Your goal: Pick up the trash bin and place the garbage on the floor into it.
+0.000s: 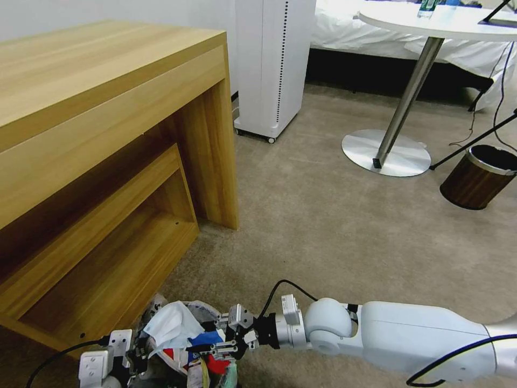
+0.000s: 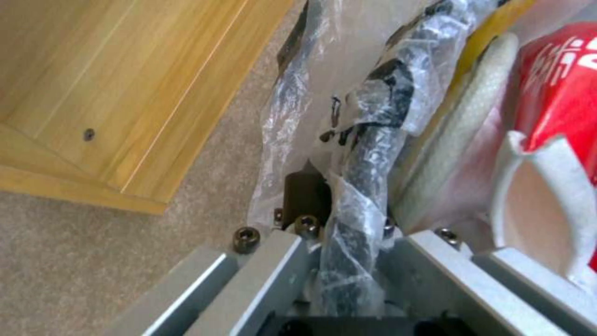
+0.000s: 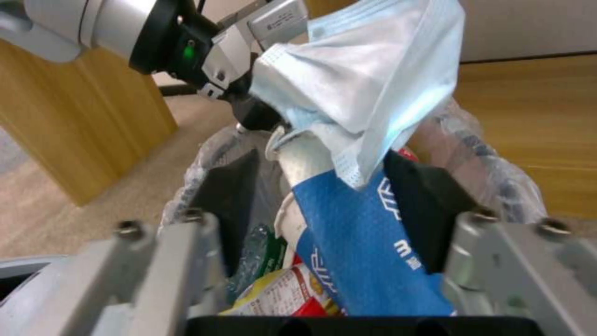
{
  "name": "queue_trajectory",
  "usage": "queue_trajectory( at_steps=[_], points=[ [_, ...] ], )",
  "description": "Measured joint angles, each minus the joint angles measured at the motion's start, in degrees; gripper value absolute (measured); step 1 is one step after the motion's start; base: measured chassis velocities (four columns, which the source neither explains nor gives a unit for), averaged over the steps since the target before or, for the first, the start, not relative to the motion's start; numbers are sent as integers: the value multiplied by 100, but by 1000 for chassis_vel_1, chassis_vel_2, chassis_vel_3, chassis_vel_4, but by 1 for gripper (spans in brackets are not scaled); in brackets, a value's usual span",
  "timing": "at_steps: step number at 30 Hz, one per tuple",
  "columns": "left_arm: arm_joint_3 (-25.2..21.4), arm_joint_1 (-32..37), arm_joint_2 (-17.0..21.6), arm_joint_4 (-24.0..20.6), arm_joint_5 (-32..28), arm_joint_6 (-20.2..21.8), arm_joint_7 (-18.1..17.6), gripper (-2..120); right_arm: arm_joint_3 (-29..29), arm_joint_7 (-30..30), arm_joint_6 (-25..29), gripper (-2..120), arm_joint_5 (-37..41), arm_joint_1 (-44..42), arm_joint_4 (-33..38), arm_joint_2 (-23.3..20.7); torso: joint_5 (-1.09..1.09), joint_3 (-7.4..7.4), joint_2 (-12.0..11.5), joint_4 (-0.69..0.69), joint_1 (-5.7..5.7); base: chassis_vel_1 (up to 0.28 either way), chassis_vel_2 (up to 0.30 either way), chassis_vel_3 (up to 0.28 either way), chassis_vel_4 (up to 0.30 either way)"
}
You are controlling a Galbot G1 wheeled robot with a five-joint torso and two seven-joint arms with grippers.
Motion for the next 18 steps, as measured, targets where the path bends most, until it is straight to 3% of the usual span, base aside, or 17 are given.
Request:
queue_trajectory(
  at_steps=[9,13,18],
  points=[
    [-226,-58,273,-17,-282,-137,-167,0,53,278,7,92,59,198,147,-129,5,0,0,1,0,0,0,0,0],
    [-250,-47,297,-33,-354,-163,-183,0,184,315,28,100,43,171,225,-266,5,0,0,2,0,0,0,0,0],
    [-176,-100,200,-24,-431,-182,-201,0,394,335,85,100,-1,1,242,-466,5,0,0,2,0,0,0,0,0]
  ],
)
